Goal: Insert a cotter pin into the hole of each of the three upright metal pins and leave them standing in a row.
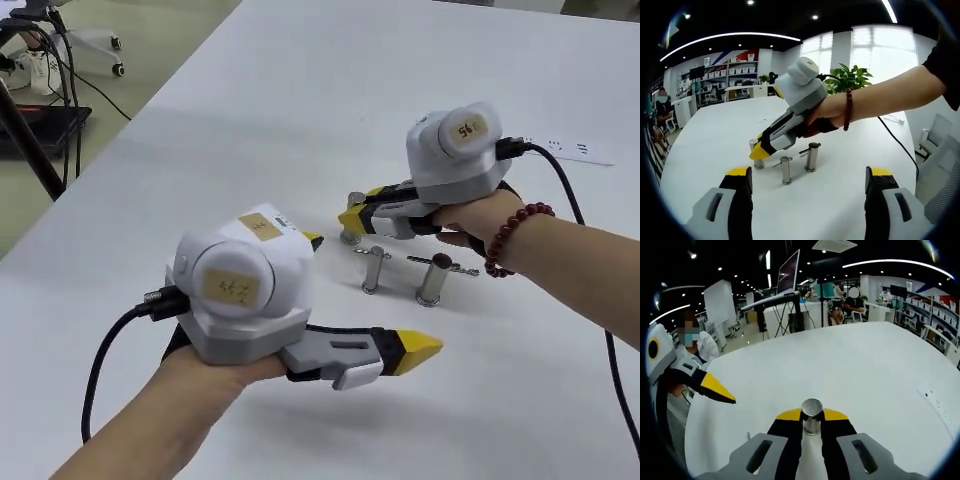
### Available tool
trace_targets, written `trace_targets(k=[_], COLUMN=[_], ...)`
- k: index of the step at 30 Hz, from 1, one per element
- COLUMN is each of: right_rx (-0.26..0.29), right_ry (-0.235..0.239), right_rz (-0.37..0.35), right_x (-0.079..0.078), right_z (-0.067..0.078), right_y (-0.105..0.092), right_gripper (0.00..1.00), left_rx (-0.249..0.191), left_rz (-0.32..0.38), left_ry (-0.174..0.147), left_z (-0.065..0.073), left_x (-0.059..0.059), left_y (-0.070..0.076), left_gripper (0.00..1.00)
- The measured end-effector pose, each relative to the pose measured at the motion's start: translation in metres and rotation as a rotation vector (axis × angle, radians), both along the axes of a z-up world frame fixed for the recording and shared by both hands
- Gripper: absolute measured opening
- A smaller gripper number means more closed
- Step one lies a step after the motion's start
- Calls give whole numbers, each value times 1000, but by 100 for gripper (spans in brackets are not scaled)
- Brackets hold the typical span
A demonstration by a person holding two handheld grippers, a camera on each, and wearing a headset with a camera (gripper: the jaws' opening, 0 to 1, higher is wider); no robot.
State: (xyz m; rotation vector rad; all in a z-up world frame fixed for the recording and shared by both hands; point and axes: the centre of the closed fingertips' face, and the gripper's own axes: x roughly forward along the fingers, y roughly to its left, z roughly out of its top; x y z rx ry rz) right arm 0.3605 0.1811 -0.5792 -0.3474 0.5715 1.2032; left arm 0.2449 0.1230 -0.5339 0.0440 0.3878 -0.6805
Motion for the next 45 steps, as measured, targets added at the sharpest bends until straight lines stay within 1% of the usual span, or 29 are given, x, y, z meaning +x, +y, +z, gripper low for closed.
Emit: trace_targets(k=[4, 6, 11, 13, 17, 20, 21, 22, 25, 29, 33, 39, 42, 45], right_rx=[-23, -21, -27, -26, -33, -39, -41, -42, -55, -51, -58, -64, -64, -67], right_ry=[-11, -10, -24, -23, -29, -27, -28, -27, -28, -19, -19, -11, -6, -8], right_rz=[11, 13, 20, 17, 10, -2, -3, -4, -4, -27, -45, -75, -94, -107], right_x=[1, 1, 1, 1, -4, -4, -5, -5, -9, -13, -13, -11, -11, -15], right_z=[-1, 1, 6, 7, 11, 12, 13, 13, 13, 14, 13, 11, 11, 12], right_y=[-6, -9, -16, -21, -28, -39, -43, -46, -57, -68, -80, -98, -107, -114], right_gripper=[8, 8, 8, 8, 8, 8, 8, 8, 8, 8, 8, 8, 8, 8], left_rx=[-5, 0, -9, -11, -27, -60, -64, -62, -25, -18, 2, -15, -35, -27], left_rz=[-8, -12, -11, -11, -9, 2, 3, 3, -6, -16, -18, -8, -12, -18], left_ry=[6, 5, 2, -4, -10, -27, -30, -30, -16, -10, -10, -8, -1, -4], left_z=[-1, -1, 1, 3, 6, 14, 15, 15, 9, 7, 7, 10, 12, 13], left_x=[-1, -2, -2, -1, -1, 0, 1, 1, -2, -4, -5, -5, -8, -10], left_y=[-2, -3, -2, -2, -1, -1, -1, -1, -1, -2, -1, 4, 2, 1], left_gripper=[94, 95, 98, 98, 99, 99, 99, 99, 98, 99, 99, 98, 99, 98])
